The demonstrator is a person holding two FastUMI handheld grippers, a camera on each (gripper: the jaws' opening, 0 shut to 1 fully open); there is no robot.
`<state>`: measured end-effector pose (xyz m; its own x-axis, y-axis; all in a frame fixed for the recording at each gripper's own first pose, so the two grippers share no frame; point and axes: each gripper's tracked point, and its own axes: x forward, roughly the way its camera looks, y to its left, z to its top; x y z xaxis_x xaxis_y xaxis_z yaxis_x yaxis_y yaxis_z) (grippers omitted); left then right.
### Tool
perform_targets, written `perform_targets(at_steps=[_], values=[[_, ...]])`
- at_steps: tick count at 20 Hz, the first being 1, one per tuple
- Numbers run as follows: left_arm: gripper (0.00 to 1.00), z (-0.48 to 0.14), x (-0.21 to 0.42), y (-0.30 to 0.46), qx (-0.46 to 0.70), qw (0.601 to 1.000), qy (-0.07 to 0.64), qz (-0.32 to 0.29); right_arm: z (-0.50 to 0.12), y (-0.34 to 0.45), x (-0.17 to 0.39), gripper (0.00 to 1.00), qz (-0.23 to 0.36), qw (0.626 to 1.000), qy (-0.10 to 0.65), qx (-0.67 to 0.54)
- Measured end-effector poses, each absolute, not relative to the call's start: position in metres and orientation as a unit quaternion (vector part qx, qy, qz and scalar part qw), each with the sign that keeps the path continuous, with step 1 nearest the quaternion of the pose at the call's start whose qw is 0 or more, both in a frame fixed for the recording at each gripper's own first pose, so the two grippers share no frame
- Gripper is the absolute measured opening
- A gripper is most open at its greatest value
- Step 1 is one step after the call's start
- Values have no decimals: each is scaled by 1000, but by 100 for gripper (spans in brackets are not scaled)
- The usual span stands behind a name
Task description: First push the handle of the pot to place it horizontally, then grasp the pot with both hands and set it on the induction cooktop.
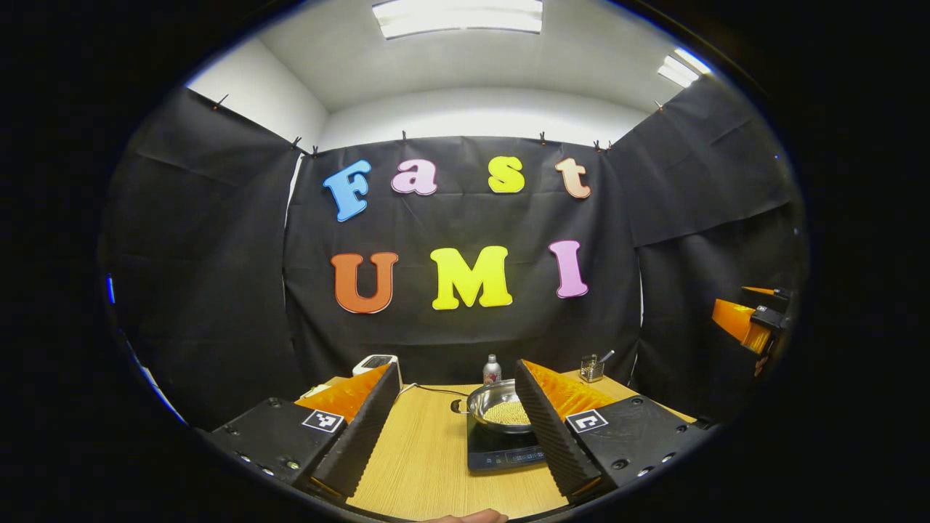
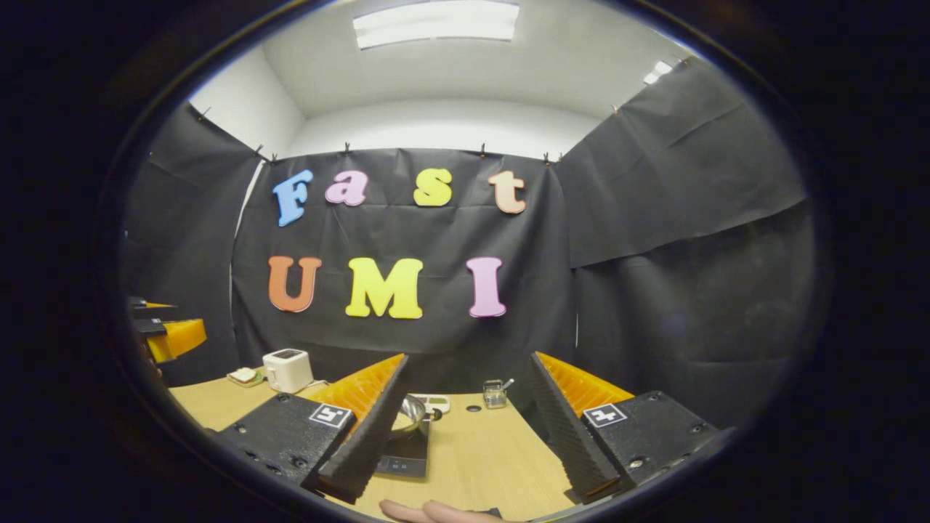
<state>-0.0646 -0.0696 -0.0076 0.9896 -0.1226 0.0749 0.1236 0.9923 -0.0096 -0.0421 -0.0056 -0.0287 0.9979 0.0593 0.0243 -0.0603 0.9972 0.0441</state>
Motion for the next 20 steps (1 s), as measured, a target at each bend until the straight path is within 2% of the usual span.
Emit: perform_targets(at_steps=[2, 3, 4, 5, 6, 7, 8, 9, 10, 11, 12, 13, 14, 20], values=[[95, -11, -62, -71, -7, 997, -35, -61, -29, -7, -41, 99, 31, 999, -14, 25], [84, -13, -61, -71, -7, 998, -35, -61, -29, -8, -40, 99, 33, 999, -15, 28], [84, -13, -59, -72, -8, 998, -36, -60, -31, -8, -40, 99, 34, 999, -16, 31], [95, -15, -57, -72, -10, 998, -36, -59, -32, -10, -39, 100, 35, 999, -16, 33], [84, -15, -56, -73, -11, 998, -38, -58, -35, -10, -36, 99, 37, 999, -17, 35], [95, -16, -55, -73, -14, 998, -39, -56, -37, -11, -34, 99, 39, 998, -17, 37], [84, -17, -53, -74, -16, 997, -40, -57, -39, -9, -34, 99, 46, 998, -15, 40], [84, -19, -52, -76, -19, 997, -41, -58, -43, -4, -35, 98, 59, 997, -9, 46], [95, -20, -50, -77, -21, 997, -42, -60, -45, 1, -35, 99, 69, 996, -5, 52], [95, -21, -48, -78, -22, 997, -42, -61, -46, 1, -35, 99, 74, 996, -4, 55], [84, -23, -45, -79, -22, 997, -42, -63, -46, -3, -33, 99, 74, 996, -6, 56], [84, -25, -44, -80, -22, 997, -41, -63, -44, -5, -31, 98, 73, 996, -10, 57], [95, -27, -42, -80, -21, 997, -40, -62, -44, -7, -31, 99, 70, 996, -14, 56], [95, -31, -39, -86, -27, 997, -42, -64, -44, -10, -28, 99, 70, 996, -24, 58]])
